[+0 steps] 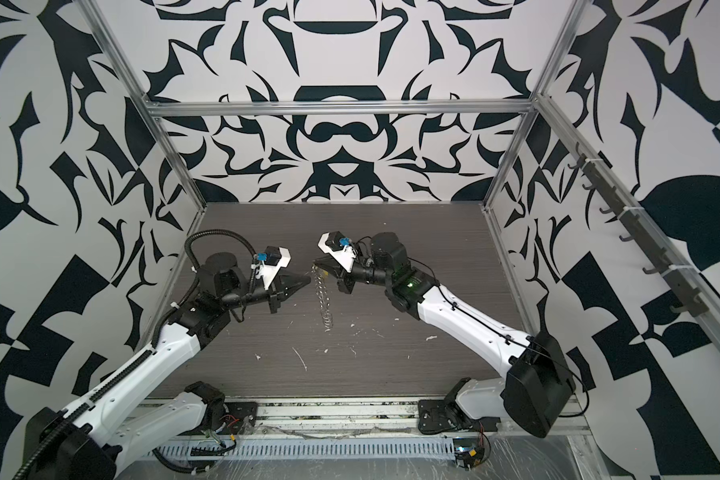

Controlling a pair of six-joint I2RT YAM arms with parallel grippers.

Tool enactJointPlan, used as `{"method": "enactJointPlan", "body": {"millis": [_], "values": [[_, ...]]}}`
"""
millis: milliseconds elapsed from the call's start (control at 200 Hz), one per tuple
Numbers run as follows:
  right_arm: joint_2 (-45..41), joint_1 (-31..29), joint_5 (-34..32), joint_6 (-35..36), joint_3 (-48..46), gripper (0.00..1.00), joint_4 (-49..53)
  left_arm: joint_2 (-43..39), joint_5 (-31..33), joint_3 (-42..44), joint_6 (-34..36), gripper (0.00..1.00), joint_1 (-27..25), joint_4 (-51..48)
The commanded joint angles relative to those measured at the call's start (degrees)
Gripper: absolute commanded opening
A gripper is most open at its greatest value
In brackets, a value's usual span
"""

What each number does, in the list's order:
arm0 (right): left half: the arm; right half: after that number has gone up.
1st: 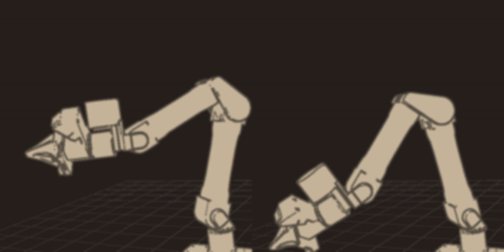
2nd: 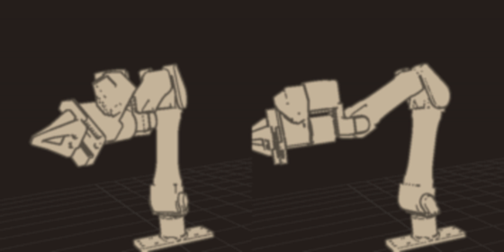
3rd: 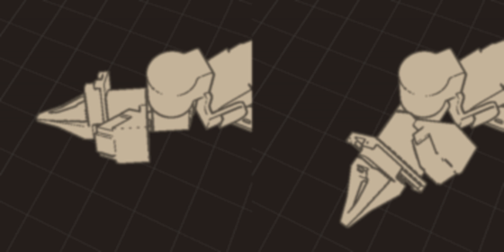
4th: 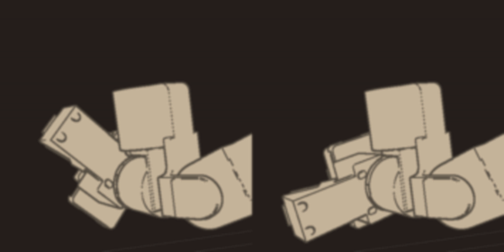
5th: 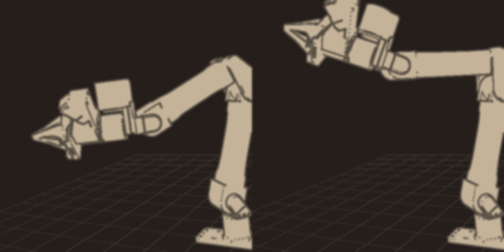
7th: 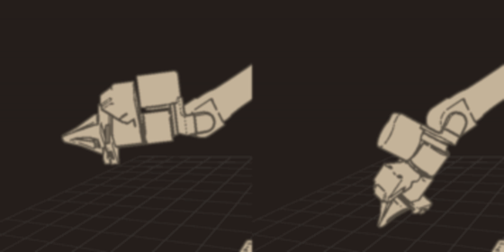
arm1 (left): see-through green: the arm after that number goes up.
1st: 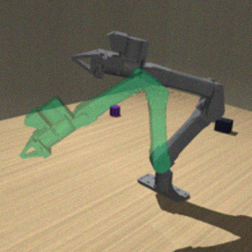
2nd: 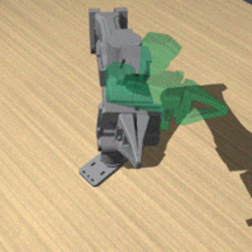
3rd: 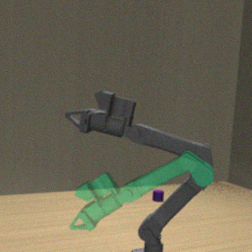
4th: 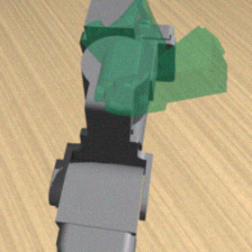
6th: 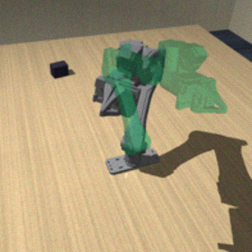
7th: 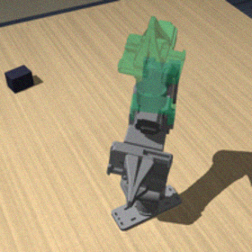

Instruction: Remove the keys from the keyring

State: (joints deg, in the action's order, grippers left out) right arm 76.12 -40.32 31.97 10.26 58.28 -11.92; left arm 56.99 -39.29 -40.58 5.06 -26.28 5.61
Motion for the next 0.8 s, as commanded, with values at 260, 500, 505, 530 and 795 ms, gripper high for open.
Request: {"method": "enactJointPlan", "body": {"millis": [260, 500, 505, 530, 795], "values": [[-2.16, 0.19, 2.53, -2.92, 0.16, 0.0, -6.31, 0.86, 1.26, -1.87, 0.98, 0.13, -1.4, 2.26], [-2.6, 0.15, 3.7, -2.61, 0.49, 0.0, -5.41, 1.15, 6.3, -2.91, 3.98, 0.24, -1.4, 5.99], [-2.58, 0.15, 3.71, -2.57, 0.51, 0.0, -5.36, 1.22, 6.22, -3.01, 4.08, 0.24, -1.4, 5.99], [-2.56, 0.22, 3.7, -2.55, 0.52, 0.0, -5.39, 1.56, 6.01, -3.35, 4.23, 0.23, -1.4, 5.92], [-3.69, 0.24, 3.39, -2.62, -0.33, 0.0, -5.74, 3.95, 2.81, -4.9, 3.99, 0.15, -1.42, 5.91]]}}
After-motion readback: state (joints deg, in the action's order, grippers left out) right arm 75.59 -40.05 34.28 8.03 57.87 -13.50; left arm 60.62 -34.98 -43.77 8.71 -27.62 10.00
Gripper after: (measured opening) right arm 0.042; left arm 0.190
